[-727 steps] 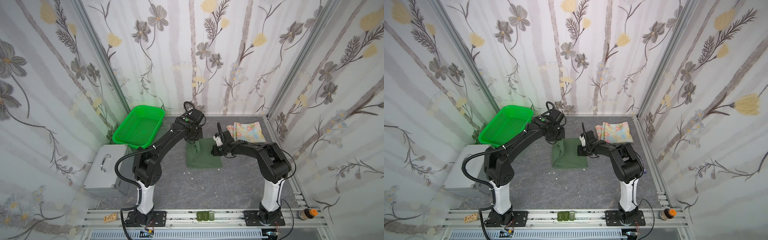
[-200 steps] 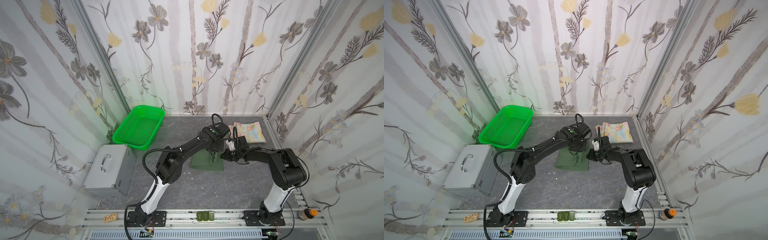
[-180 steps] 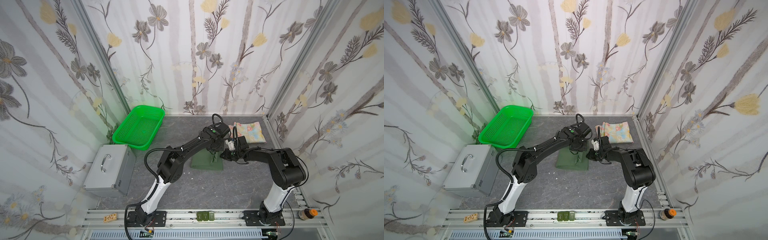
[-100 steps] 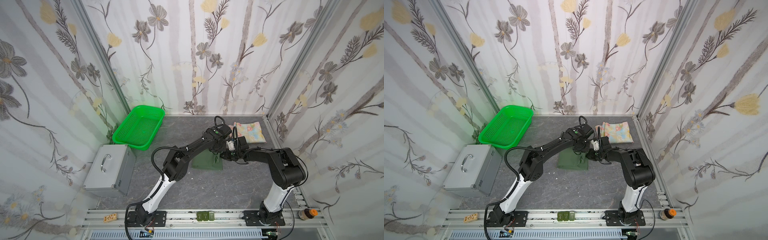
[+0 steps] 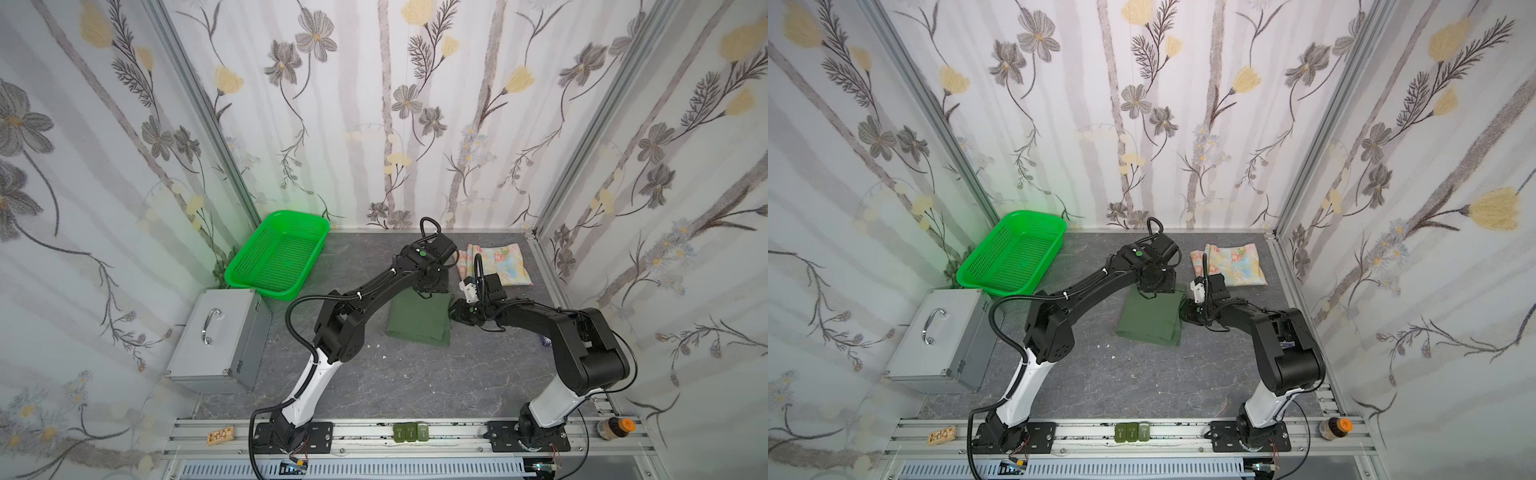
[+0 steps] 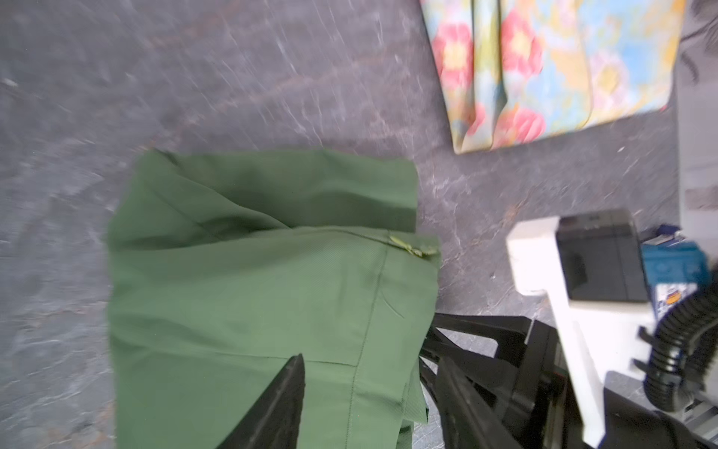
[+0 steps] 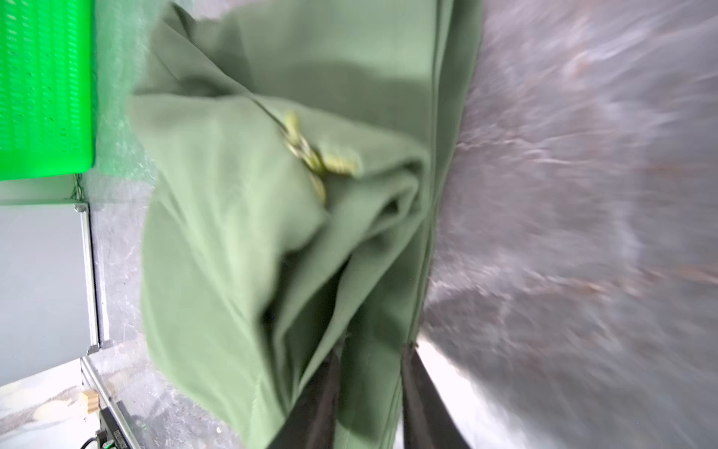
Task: Fold and stack skirts
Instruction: Fold the skirt at the center of the table, then rotate the skirt at the center of the table.
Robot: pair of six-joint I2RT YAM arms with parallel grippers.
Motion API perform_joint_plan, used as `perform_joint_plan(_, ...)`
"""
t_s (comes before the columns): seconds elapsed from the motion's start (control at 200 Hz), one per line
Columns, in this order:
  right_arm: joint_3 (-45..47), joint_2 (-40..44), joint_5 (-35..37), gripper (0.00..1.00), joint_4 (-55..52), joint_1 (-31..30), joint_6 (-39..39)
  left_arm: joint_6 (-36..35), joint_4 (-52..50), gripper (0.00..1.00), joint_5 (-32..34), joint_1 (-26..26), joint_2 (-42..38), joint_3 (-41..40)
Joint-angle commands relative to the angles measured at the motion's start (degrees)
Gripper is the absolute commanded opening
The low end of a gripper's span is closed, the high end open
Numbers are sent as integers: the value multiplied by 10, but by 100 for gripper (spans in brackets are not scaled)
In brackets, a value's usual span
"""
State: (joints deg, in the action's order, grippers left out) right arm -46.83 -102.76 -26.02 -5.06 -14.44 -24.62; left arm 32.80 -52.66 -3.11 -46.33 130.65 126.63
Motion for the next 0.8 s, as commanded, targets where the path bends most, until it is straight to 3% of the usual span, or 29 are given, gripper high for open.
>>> perform_joint_plan(0.0,-7,51,44,39,-50,4,11,-8,-5,55,22,16,-17,-23)
perform_joint_plan(0.05,-10,76,50,46,-66,4,12,-12,-5,50,23,25,-16,-29)
perform_joint_plan(0.14,-15,109,52,47,-85,1,9,-26,-5,37,31,30,-2,-25)
perform_joint_plan(0.2,-12,140,40,44,-79,-9,0,-34,-3,33,23,33,15,-17)
perform_joint_plan(0.255,-10,138,29,35,-68,-28,-7,-41,-4,31,24,33,35,-4)
perform_joint_plan(0.315,-8,119,29,18,-58,-44,-18,-45,-2,28,26,33,55,5)
perform_joint_plan(0.385,-2,81,27,11,-29,-56,-31,-49,1,26,44,37,72,9)
perform_joint_plan(0.555,-1,3,34,8,20,-60,-51,-47,15,24,50,55,87,1)
perform_joint_plan(0.794,-66,-80,79,7,-11,-60,-38,-37,37,24,45,86,74,-59)
